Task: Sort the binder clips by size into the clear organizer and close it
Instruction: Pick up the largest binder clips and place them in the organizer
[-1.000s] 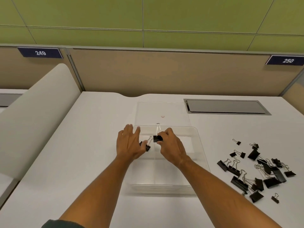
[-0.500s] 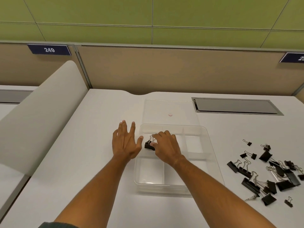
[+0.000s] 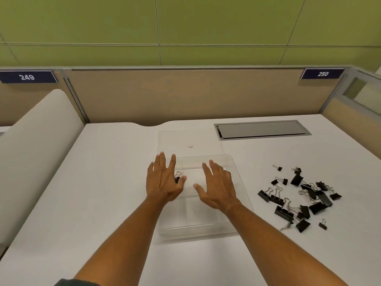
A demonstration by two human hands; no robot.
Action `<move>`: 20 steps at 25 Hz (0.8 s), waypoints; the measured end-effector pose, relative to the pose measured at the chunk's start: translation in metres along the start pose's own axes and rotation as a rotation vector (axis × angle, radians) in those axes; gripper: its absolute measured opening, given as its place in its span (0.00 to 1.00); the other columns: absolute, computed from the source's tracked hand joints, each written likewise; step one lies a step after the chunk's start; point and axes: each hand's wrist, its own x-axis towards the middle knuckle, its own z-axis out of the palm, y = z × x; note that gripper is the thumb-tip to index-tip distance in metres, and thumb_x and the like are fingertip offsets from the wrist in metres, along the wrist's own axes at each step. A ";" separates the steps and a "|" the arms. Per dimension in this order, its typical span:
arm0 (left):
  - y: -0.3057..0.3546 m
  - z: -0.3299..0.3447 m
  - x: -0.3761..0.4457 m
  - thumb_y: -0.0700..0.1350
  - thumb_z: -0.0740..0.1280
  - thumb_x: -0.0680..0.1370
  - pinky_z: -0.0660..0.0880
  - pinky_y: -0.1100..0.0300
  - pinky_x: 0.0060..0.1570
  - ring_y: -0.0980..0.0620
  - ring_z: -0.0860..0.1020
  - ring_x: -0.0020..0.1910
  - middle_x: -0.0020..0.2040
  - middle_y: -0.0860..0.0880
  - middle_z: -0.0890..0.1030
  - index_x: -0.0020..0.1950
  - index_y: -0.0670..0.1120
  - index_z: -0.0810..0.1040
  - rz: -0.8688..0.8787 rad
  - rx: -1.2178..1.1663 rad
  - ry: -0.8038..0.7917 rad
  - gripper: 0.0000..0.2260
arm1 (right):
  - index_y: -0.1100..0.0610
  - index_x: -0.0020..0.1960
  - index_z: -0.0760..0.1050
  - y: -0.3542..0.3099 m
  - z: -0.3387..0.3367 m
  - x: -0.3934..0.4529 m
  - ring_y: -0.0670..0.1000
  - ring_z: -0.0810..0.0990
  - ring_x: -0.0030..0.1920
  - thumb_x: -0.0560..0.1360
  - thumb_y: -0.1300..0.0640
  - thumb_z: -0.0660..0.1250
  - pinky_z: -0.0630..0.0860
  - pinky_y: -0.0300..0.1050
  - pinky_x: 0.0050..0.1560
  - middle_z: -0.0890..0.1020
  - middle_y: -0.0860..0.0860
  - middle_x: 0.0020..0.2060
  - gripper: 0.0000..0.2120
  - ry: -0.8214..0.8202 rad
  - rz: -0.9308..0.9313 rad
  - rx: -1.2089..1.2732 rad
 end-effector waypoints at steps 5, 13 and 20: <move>0.050 0.006 -0.001 0.69 0.47 0.75 0.40 0.45 0.76 0.42 0.40 0.78 0.79 0.42 0.40 0.79 0.53 0.40 0.121 0.007 -0.047 0.38 | 0.54 0.78 0.48 0.043 -0.014 -0.028 0.56 0.50 0.77 0.74 0.34 0.52 0.50 0.55 0.74 0.50 0.57 0.78 0.39 0.061 0.123 -0.026; 0.142 0.018 -0.006 0.67 0.50 0.77 0.41 0.45 0.76 0.43 0.42 0.78 0.79 0.41 0.43 0.79 0.51 0.42 0.329 -0.028 -0.063 0.37 | 0.54 0.78 0.49 0.123 -0.033 -0.074 0.57 0.52 0.77 0.73 0.32 0.50 0.51 0.57 0.74 0.53 0.58 0.77 0.40 0.123 0.335 -0.044; 0.216 0.033 -0.013 0.66 0.52 0.77 0.42 0.47 0.77 0.42 0.44 0.78 0.79 0.39 0.45 0.80 0.50 0.45 0.446 -0.051 -0.091 0.37 | 0.55 0.77 0.52 0.184 -0.042 -0.107 0.56 0.54 0.77 0.72 0.31 0.50 0.53 0.56 0.74 0.56 0.58 0.77 0.41 0.151 0.467 -0.057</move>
